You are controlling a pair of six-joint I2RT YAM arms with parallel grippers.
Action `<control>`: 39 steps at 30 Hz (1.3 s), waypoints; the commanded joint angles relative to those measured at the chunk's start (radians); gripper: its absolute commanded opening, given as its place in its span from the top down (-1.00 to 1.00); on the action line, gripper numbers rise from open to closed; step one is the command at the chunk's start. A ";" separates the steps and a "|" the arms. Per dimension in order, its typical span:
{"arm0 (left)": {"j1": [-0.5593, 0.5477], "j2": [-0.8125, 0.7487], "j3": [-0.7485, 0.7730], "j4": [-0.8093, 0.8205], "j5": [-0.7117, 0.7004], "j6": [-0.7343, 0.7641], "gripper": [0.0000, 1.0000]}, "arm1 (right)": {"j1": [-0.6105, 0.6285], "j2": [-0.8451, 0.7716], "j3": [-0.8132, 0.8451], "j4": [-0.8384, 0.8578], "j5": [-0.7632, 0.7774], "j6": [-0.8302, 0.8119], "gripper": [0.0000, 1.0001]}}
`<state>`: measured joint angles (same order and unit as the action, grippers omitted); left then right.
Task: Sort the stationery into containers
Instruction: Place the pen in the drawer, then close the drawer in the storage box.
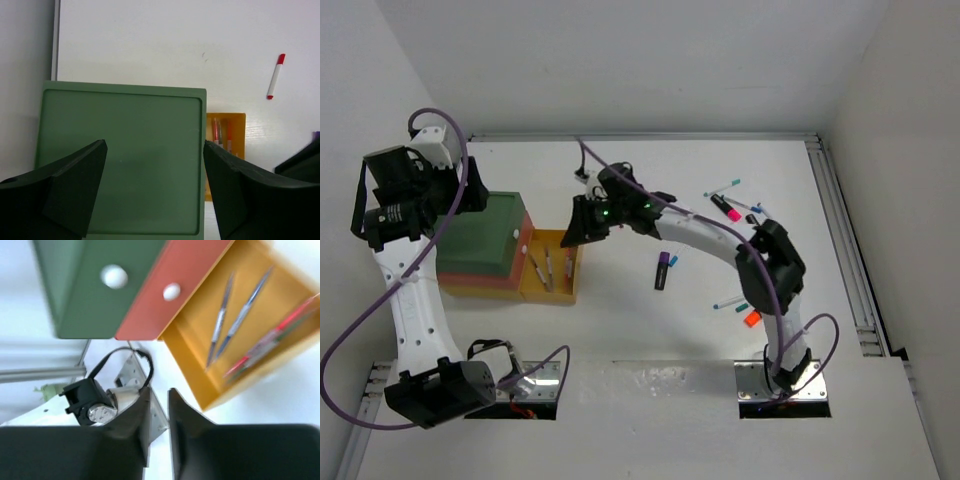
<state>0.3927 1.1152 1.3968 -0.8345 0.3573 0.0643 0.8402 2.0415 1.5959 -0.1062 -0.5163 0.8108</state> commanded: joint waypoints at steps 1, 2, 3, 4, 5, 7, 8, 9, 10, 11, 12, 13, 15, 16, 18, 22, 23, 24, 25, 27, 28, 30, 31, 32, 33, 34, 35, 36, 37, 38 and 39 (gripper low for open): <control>0.003 -0.038 0.036 -0.034 -0.043 0.054 -0.58 | -0.061 -0.116 -0.065 0.014 0.044 -0.074 0.69; 0.005 -0.040 0.034 -0.043 -0.049 0.063 -0.53 | -0.070 -0.122 -0.077 -0.009 0.059 -0.106 0.84; 0.005 -0.040 0.034 -0.063 -0.055 0.072 -0.48 | -0.090 -0.127 -0.092 -0.019 0.073 -0.114 0.90; 0.005 -0.038 0.034 -0.074 -0.069 0.090 -0.41 | -0.096 -0.129 -0.124 -0.024 0.093 -0.117 0.93; 0.005 -0.038 0.036 -0.086 -0.075 0.100 -0.39 | -0.105 -0.127 -0.140 -0.026 0.093 -0.122 0.97; 0.000 -0.037 0.028 -0.120 -0.080 0.127 -0.36 | -0.122 -0.115 -0.174 -0.024 0.090 -0.128 1.00; -0.003 -0.035 0.013 -0.135 -0.080 0.150 -0.35 | -0.127 -0.107 -0.178 -0.024 0.097 -0.145 1.00; -0.008 -0.035 0.004 -0.137 -0.084 0.157 -0.34 | -0.127 -0.100 -0.183 -0.024 0.107 -0.150 1.00; -0.026 -0.037 -0.004 -0.140 -0.109 0.161 -0.34 | -0.127 -0.080 -0.188 -0.024 0.117 -0.151 1.00; -0.038 -0.037 -0.012 -0.140 -0.125 0.164 -0.34 | -0.128 -0.064 -0.188 -0.015 0.125 -0.147 1.00; -0.049 -0.037 -0.025 -0.140 -0.138 0.164 -0.35 | -0.128 -0.052 -0.188 -0.012 0.124 -0.141 1.00; -0.061 -0.035 -0.031 -0.138 -0.158 0.163 -0.39 | -0.131 -0.022 -0.188 -0.006 0.121 -0.130 1.00; -0.071 -0.026 -0.044 -0.143 -0.172 0.161 -0.52 | -0.128 0.005 -0.189 0.029 0.090 -0.116 1.00; -0.081 -0.025 -0.057 -0.146 -0.188 0.160 -0.57 | -0.124 0.028 -0.191 0.055 0.087 -0.104 1.00; -0.098 -0.025 -0.084 -0.146 -0.210 0.160 -0.67 | -0.116 0.051 -0.179 0.072 0.068 -0.098 1.00; -0.127 -0.014 -0.108 -0.155 -0.250 0.158 -0.71 | -0.093 0.098 -0.159 0.129 0.050 -0.071 1.00; -0.132 -0.011 -0.113 -0.152 -0.259 0.157 -0.71 | -0.090 0.118 -0.145 0.135 0.036 -0.062 1.00; -0.135 -0.012 -0.117 -0.152 -0.259 0.154 -0.71 | -0.089 0.132 -0.137 0.154 0.027 -0.055 1.00; -0.137 -0.012 -0.127 -0.146 -0.256 0.154 -0.71 | -0.084 0.141 -0.129 0.160 0.018 -0.050 1.00; -0.140 -0.018 -0.139 -0.137 -0.259 0.147 -0.71 | -0.081 0.175 -0.110 0.187 0.004 -0.027 1.00; -0.144 -0.021 -0.150 -0.127 -0.261 0.143 -0.71 | -0.076 0.186 -0.102 0.195 -0.005 -0.018 1.00; -0.146 -0.018 -0.160 -0.124 -0.265 0.146 -0.71 | -0.072 0.209 -0.088 0.223 -0.033 0.008 1.00; -0.149 -0.018 -0.174 -0.121 -0.267 0.149 -0.71 | -0.064 0.215 -0.085 0.243 -0.033 0.042 1.00; -0.149 -0.017 -0.182 -0.118 -0.271 0.152 -0.71 | -0.062 0.224 -0.079 0.284 -0.054 0.060 1.00; -0.147 -0.017 -0.188 -0.118 -0.276 0.152 -0.71 | -0.059 0.238 -0.074 0.302 -0.066 0.077 1.00; -0.147 -0.018 -0.199 -0.112 -0.277 0.155 -0.71 | -0.056 0.247 -0.064 0.336 -0.082 0.111 1.00; -0.147 -0.021 -0.205 -0.107 -0.281 0.155 -0.71 | -0.055 0.255 -0.060 0.358 -0.088 0.132 1.00; -0.149 -0.022 -0.209 -0.104 -0.279 0.157 -0.71 | -0.049 0.272 -0.054 0.393 -0.094 0.163 1.00; -0.147 -0.023 -0.213 -0.101 -0.281 0.161 -0.71 | -0.047 0.279 -0.041 0.405 -0.102 0.174 1.00; -0.147 -0.023 -0.223 -0.100 -0.281 0.161 -0.71 | -0.044 0.299 -0.030 0.425 -0.103 0.194 1.00; -0.147 -0.023 -0.226 -0.095 -0.284 0.161 -0.71 | -0.035 0.307 -0.022 0.436 -0.105 0.200 1.00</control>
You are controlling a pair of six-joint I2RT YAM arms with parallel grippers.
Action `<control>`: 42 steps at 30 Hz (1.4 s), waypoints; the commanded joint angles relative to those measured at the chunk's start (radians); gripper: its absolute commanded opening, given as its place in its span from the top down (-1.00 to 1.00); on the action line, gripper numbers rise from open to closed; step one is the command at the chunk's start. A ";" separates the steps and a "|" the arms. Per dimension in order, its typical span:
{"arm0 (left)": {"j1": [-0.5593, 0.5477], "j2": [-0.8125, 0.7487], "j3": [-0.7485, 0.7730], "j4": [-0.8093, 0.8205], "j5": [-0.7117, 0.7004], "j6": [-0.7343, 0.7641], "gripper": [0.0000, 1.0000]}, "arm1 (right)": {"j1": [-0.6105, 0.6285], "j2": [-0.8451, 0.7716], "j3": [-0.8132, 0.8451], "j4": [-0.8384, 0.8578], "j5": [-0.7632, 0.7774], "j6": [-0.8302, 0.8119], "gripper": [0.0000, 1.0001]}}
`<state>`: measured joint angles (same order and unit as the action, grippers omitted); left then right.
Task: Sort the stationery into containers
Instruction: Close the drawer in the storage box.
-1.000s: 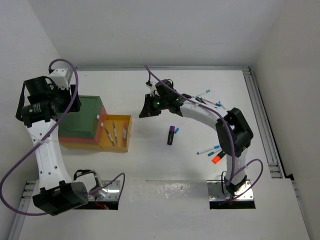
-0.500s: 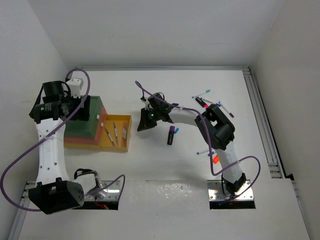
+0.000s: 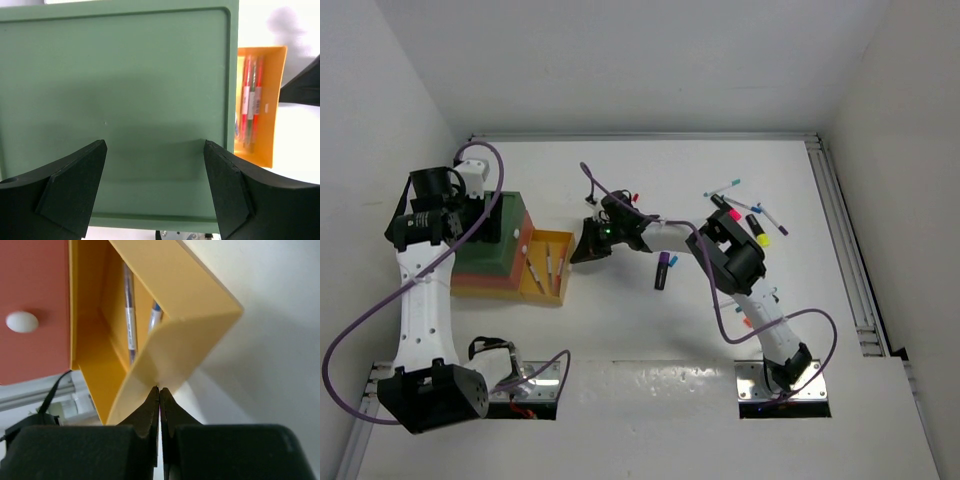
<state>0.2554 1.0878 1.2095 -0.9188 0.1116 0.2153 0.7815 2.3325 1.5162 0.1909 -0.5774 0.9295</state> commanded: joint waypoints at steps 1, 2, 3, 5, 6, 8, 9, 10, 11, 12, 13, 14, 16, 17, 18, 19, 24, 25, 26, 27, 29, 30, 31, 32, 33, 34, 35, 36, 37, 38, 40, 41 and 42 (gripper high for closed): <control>-0.011 0.006 -0.044 -0.009 -0.038 0.010 -0.71 | 0.025 0.024 0.074 0.148 -0.045 0.089 1.00; -0.010 0.009 -0.047 -0.006 -0.038 0.010 -0.71 | 0.030 0.033 0.084 0.157 -0.045 0.095 1.00; -0.010 0.011 -0.054 -0.003 -0.036 0.010 -0.71 | 0.039 0.047 0.102 0.166 -0.045 0.101 1.00; -0.010 0.014 -0.059 0.001 -0.036 0.010 -0.71 | 0.045 0.062 0.120 0.176 -0.042 0.112 1.00; -0.010 0.012 -0.064 0.006 -0.038 0.010 -0.71 | 0.053 0.076 0.127 0.194 -0.042 0.121 1.00; -0.010 0.017 -0.061 0.011 -0.039 0.004 -0.71 | 0.064 0.094 0.140 0.243 -0.039 0.162 0.98; -0.010 0.020 -0.061 0.011 -0.036 0.002 -0.71 | 0.065 0.109 0.141 0.271 -0.036 0.184 0.93; -0.010 0.021 -0.062 0.012 -0.033 0.002 -0.71 | 0.070 0.119 0.142 0.321 -0.036 0.222 0.91; -0.010 0.021 -0.065 0.017 -0.030 0.001 -0.71 | 0.076 0.129 0.147 0.335 -0.036 0.235 0.90; -0.010 0.027 -0.068 0.018 -0.029 -0.002 -0.71 | 0.082 0.149 0.160 0.344 -0.033 0.248 0.87; -0.011 0.029 -0.071 0.021 -0.026 -0.004 -0.71 | 0.090 0.159 0.165 0.369 -0.029 0.268 0.86; -0.010 0.034 -0.073 0.023 -0.024 -0.005 -0.71 | 0.093 0.165 0.173 0.380 -0.027 0.275 0.85; -0.010 0.037 -0.077 0.031 -0.024 -0.007 -0.71 | 0.105 0.186 0.193 0.396 -0.024 0.296 0.85; -0.010 0.037 -0.080 0.035 -0.024 -0.010 -0.71 | 0.108 0.194 0.202 0.401 -0.024 0.302 0.85; -0.010 0.037 -0.087 0.041 -0.023 -0.010 -0.71 | 0.116 0.206 0.216 0.416 -0.021 0.314 0.85; -0.010 0.037 -0.091 0.044 -0.024 -0.011 -0.71 | 0.117 0.212 0.223 0.424 -0.018 0.321 0.85; -0.008 0.037 -0.117 0.063 -0.024 -0.019 -0.71 | 0.125 0.252 0.252 0.461 0.002 0.359 0.84; -0.007 0.035 -0.120 0.063 -0.023 -0.019 -0.71 | 0.125 0.257 0.265 0.459 0.008 0.361 0.84; -0.008 0.037 -0.125 0.064 -0.024 -0.019 -0.71 | 0.125 0.260 0.271 0.459 0.013 0.364 0.84; -0.008 0.038 -0.131 0.067 -0.023 -0.019 -0.71 | 0.124 0.267 0.277 0.464 0.017 0.377 0.84; -0.007 0.037 -0.139 0.070 -0.024 -0.021 -0.71 | 0.125 0.283 0.291 0.472 0.021 0.385 0.83; -0.007 0.038 -0.143 0.075 -0.024 -0.021 -0.71 | 0.125 0.284 0.294 0.478 0.022 0.391 0.83; -0.005 0.040 -0.148 0.077 -0.021 -0.022 -0.71 | 0.127 0.289 0.298 0.484 0.022 0.394 0.82; -0.007 0.040 -0.149 0.078 -0.021 -0.021 -0.71 | 0.125 0.292 0.299 0.493 0.022 0.405 0.81; -0.005 0.041 -0.151 0.078 -0.021 -0.021 -0.71 | 0.125 0.294 0.300 0.496 0.024 0.410 0.80; -0.005 0.046 -0.153 0.077 -0.021 -0.022 -0.71 | 0.125 0.301 0.306 0.499 0.022 0.416 0.76; -0.005 0.047 -0.153 0.078 -0.026 -0.022 -0.71 | 0.127 0.304 0.309 0.510 0.021 0.426 0.74; -0.005 0.046 -0.153 0.080 -0.027 -0.024 -0.71 | 0.125 0.306 0.312 0.516 0.013 0.431 0.68; -0.005 0.046 -0.153 0.080 -0.030 -0.024 -0.71 | 0.125 0.306 0.312 0.521 0.008 0.434 0.58; -0.005 0.046 -0.153 0.080 -0.033 -0.025 -0.71 | 0.125 0.301 0.311 0.524 0.001 0.439 0.54; -0.007 0.046 -0.148 0.077 -0.033 -0.028 -0.71 | 0.119 0.285 0.283 0.535 -0.030 0.442 0.48; -0.005 0.044 -0.140 0.075 -0.033 -0.030 -0.71 | 0.114 0.256 0.265 0.545 -0.042 0.436 0.44; -0.005 0.041 -0.137 0.074 -0.035 -0.031 -0.71 | 0.104 0.237 0.222 0.548 -0.062 0.431 0.42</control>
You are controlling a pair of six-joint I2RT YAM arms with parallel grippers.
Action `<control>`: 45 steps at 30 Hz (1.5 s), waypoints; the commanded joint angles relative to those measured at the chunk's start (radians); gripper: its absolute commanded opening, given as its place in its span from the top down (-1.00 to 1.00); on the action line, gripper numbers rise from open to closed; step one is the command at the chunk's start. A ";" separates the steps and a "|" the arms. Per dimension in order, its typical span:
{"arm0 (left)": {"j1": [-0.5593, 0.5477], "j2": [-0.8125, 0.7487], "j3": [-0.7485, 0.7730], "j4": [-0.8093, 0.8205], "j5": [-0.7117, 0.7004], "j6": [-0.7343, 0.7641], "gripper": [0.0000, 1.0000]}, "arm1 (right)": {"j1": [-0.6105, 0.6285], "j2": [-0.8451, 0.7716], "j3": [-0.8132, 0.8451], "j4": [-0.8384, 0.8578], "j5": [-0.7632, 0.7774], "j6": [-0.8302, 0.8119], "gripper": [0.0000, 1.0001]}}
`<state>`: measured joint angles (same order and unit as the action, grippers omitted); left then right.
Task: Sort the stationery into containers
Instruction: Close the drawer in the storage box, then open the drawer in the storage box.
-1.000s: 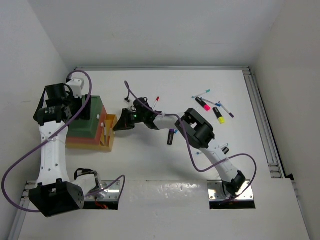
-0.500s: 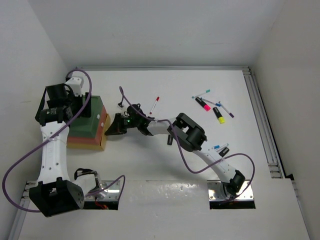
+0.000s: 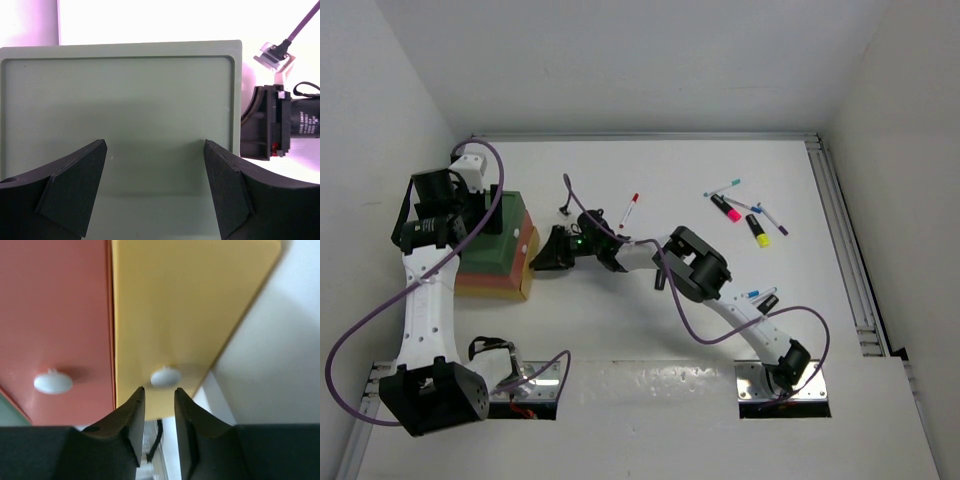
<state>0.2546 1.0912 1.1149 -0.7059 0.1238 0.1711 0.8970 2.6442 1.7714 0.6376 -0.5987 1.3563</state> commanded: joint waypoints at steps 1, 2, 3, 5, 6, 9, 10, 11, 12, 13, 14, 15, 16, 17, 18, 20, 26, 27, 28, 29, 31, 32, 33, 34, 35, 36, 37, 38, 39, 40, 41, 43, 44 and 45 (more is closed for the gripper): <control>-0.003 0.038 -0.037 -0.141 -0.043 0.011 -0.71 | -0.018 -0.095 -0.056 0.100 -0.052 -0.002 0.39; -0.005 0.038 -0.033 -0.142 -0.039 0.010 -0.71 | -0.033 -0.133 -0.078 0.100 -0.062 -0.017 0.38; -0.003 0.038 -0.030 -0.145 -0.035 0.008 -0.71 | -0.043 -0.153 -0.122 0.097 -0.085 -0.026 0.36; -0.005 0.035 -0.020 -0.148 -0.027 0.008 -0.71 | -0.070 -0.215 -0.183 0.082 -0.105 -0.058 0.34; -0.003 0.036 -0.017 -0.149 -0.021 0.008 -0.71 | -0.081 -0.236 -0.202 0.077 -0.122 -0.077 0.33; -0.005 0.032 -0.012 -0.150 -0.012 0.011 -0.71 | -0.107 -0.294 -0.234 0.057 -0.145 -0.097 0.41; -0.002 0.030 -0.015 -0.142 -0.009 0.010 -0.71 | -0.112 -0.305 -0.231 0.036 -0.159 -0.112 0.43; -0.002 0.030 -0.021 -0.138 -0.004 0.008 -0.71 | -0.109 -0.320 -0.221 0.028 -0.165 -0.120 0.44; -0.002 0.030 -0.024 -0.136 0.002 0.008 -0.71 | -0.107 -0.325 -0.214 0.024 -0.168 -0.123 0.43; -0.002 0.030 -0.027 -0.130 0.005 0.008 -0.71 | -0.101 -0.325 -0.205 0.022 -0.176 -0.121 0.38; -0.002 0.033 -0.027 -0.129 0.007 0.008 -0.71 | -0.098 -0.320 -0.182 0.019 -0.179 -0.121 0.26; -0.002 0.036 -0.026 -0.129 0.008 0.008 -0.71 | -0.093 -0.313 -0.170 0.019 -0.179 -0.109 0.19; -0.002 0.041 -0.023 -0.130 0.007 0.008 -0.71 | -0.090 -0.303 -0.158 0.022 -0.179 -0.099 0.14; -0.002 0.041 -0.017 -0.133 0.008 0.008 -0.71 | -0.090 -0.281 -0.136 0.027 -0.179 -0.083 0.05; 0.000 0.042 -0.013 -0.138 0.010 0.011 -0.71 | -0.089 -0.265 -0.124 0.042 -0.179 -0.044 0.02; -0.002 0.041 -0.017 -0.138 0.013 0.013 -0.71 | -0.089 -0.222 -0.087 0.059 -0.177 0.006 -0.01; 0.002 0.022 -0.044 -0.118 0.046 0.008 -0.72 | -0.076 -0.159 -0.001 0.097 -0.161 0.124 -0.14; 0.005 0.019 -0.047 -0.115 0.053 0.008 -0.72 | -0.069 -0.145 0.006 0.097 -0.156 0.133 -0.15; 0.006 0.021 -0.049 -0.113 0.059 0.008 -0.72 | -0.064 -0.138 0.026 0.099 -0.153 0.141 -0.15; 0.008 0.021 -0.046 -0.115 0.063 0.010 -0.72 | -0.056 -0.130 0.031 0.106 -0.145 0.158 -0.15; 0.008 0.021 -0.041 -0.112 0.066 0.013 -0.72 | -0.050 -0.112 0.039 0.114 -0.138 0.168 -0.11; 0.008 0.024 -0.040 -0.113 0.068 0.013 -0.72 | -0.047 -0.109 0.040 0.117 -0.133 0.178 -0.07; 0.008 0.024 -0.038 -0.115 0.071 0.013 -0.72 | -0.043 -0.101 0.046 0.120 -0.133 0.182 0.01; 0.011 0.024 -0.040 -0.115 0.071 0.013 -0.72 | -0.041 -0.096 0.049 0.120 -0.133 0.184 0.07; 0.008 0.027 -0.040 -0.113 0.073 0.013 -0.71 | -0.041 -0.095 0.052 0.122 -0.133 0.188 0.11; 0.011 0.026 -0.041 -0.113 0.076 0.013 -0.71 | -0.041 -0.090 0.057 0.122 -0.135 0.191 0.13; 0.009 0.027 -0.049 -0.113 0.077 0.010 -0.71 | -0.041 -0.079 0.068 0.122 -0.133 0.193 0.19; 0.011 0.024 -0.052 -0.109 0.080 0.011 -0.71 | -0.041 -0.072 0.074 0.123 -0.133 0.199 0.21; 0.011 0.022 -0.056 -0.107 0.080 0.010 -0.72 | -0.041 -0.067 0.080 0.123 -0.131 0.201 0.23; 0.011 0.021 -0.059 -0.104 0.082 0.010 -0.71 | -0.043 -0.058 0.092 0.122 -0.131 0.201 0.25; 0.014 0.016 -0.066 -0.101 0.079 0.008 -0.71 | -0.040 -0.053 0.098 0.116 -0.128 0.199 0.25; 0.012 0.012 -0.069 -0.098 0.076 0.008 -0.71 | -0.038 -0.043 0.117 0.109 -0.122 0.198 0.25; 0.014 0.010 -0.069 -0.099 0.076 0.008 -0.71 | -0.038 -0.036 0.126 0.108 -0.118 0.198 0.25; 0.014 0.013 -0.069 -0.099 0.077 0.008 -0.71 | -0.035 -0.035 0.131 0.106 -0.116 0.198 0.25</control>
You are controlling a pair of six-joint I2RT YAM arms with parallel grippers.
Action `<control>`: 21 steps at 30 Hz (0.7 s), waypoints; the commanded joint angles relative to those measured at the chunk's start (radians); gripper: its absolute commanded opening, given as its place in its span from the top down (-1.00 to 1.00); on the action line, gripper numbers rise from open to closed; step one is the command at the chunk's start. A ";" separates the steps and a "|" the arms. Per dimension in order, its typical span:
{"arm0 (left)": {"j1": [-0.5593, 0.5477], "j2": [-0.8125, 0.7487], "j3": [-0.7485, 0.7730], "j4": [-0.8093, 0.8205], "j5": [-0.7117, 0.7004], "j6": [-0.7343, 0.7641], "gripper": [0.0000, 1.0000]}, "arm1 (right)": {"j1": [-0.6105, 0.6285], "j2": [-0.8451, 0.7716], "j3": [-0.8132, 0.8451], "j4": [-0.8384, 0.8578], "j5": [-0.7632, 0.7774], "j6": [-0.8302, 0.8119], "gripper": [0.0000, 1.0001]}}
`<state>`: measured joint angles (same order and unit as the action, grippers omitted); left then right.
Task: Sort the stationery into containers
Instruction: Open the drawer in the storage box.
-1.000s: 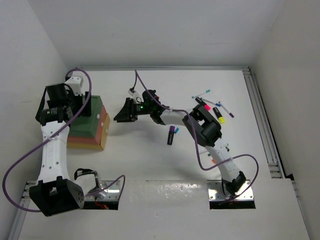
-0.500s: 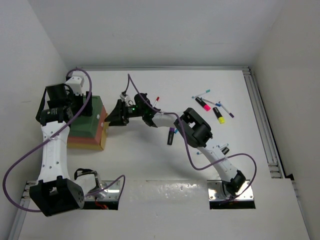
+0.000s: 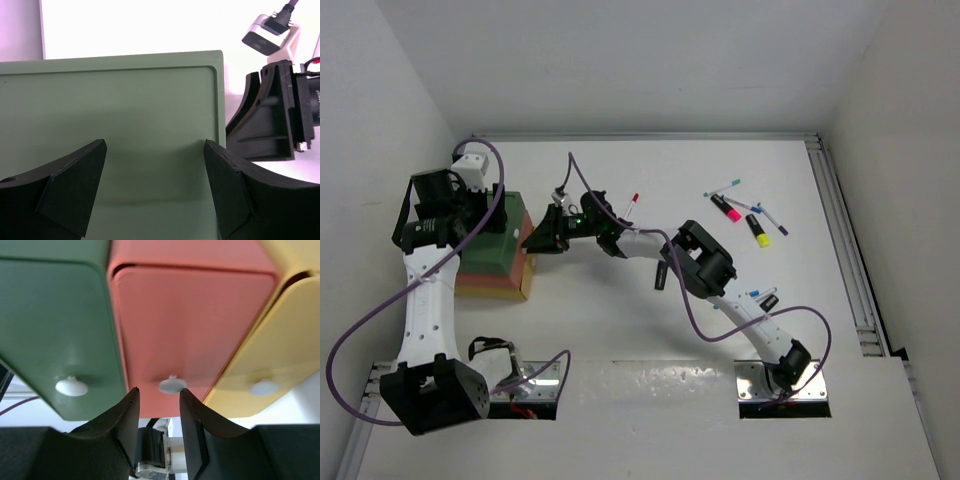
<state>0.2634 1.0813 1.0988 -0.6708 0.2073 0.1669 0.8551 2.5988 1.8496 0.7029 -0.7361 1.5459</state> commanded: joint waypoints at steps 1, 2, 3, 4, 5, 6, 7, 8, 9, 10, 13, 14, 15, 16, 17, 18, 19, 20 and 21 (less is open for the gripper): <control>0.005 0.022 -0.053 -0.135 -0.006 0.013 -0.71 | 0.007 0.017 0.056 0.037 0.021 0.005 0.25; 0.005 0.023 -0.053 -0.135 -0.005 0.013 -0.71 | 0.009 0.021 0.060 0.035 0.023 0.005 0.25; 0.007 0.023 -0.053 -0.135 -0.005 0.013 -0.71 | 0.007 0.023 0.062 0.033 0.023 0.003 0.25; 0.005 0.023 -0.054 -0.135 -0.005 0.014 -0.72 | 0.009 0.024 0.063 0.032 0.023 0.002 0.25; 0.007 0.023 -0.054 -0.133 -0.005 0.016 -0.71 | 0.009 0.026 0.065 0.030 0.021 0.000 0.25; 0.007 0.025 -0.054 -0.133 -0.005 0.014 -0.71 | 0.010 0.027 0.065 0.030 0.021 0.000 0.24; 0.005 0.023 -0.056 -0.133 -0.003 0.014 -0.71 | 0.007 0.026 0.063 0.032 0.021 -0.003 0.24; 0.007 0.023 -0.057 -0.131 -0.003 0.016 -0.71 | 0.009 0.027 0.066 0.032 0.021 -0.001 0.21; 0.005 0.026 -0.057 -0.131 0.000 0.013 -0.71 | 0.009 0.029 0.068 0.032 0.021 -0.001 0.21; 0.005 0.028 -0.057 -0.131 -0.002 0.014 -0.71 | 0.007 0.032 0.071 0.035 0.021 0.000 0.20; 0.005 0.026 -0.062 -0.130 -0.002 0.014 -0.71 | 0.009 0.040 0.085 0.046 0.021 -0.001 0.18; 0.005 0.023 -0.065 -0.131 -0.002 0.013 -0.71 | 0.009 0.040 0.085 0.047 0.021 -0.001 0.17; 0.007 0.023 -0.065 -0.130 -0.005 0.013 -0.71 | 0.012 0.040 0.085 0.058 0.023 0.005 0.16; 0.007 0.022 -0.066 -0.130 -0.003 0.014 -0.71 | 0.010 0.041 0.085 0.064 0.023 0.005 0.16; 0.005 0.022 -0.065 -0.131 -0.005 0.016 -0.71 | 0.012 0.041 0.088 0.066 0.021 0.006 0.16; 0.005 0.022 -0.065 -0.131 -0.005 0.016 -0.71 | 0.013 0.043 0.089 0.069 0.023 0.008 0.16; 0.005 0.022 -0.065 -0.130 -0.006 0.014 -0.71 | 0.015 0.044 0.094 0.070 0.026 0.008 0.16; 0.005 0.022 -0.063 -0.131 -0.006 0.013 -0.71 | 0.018 0.049 0.095 0.073 0.027 0.010 0.17; 0.005 0.022 -0.062 -0.131 -0.005 0.014 -0.71 | 0.019 0.050 0.097 0.076 0.027 0.011 0.18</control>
<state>0.2634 1.0779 1.0889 -0.6559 0.2184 0.1638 0.8589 2.6392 1.8992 0.7105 -0.7189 1.5486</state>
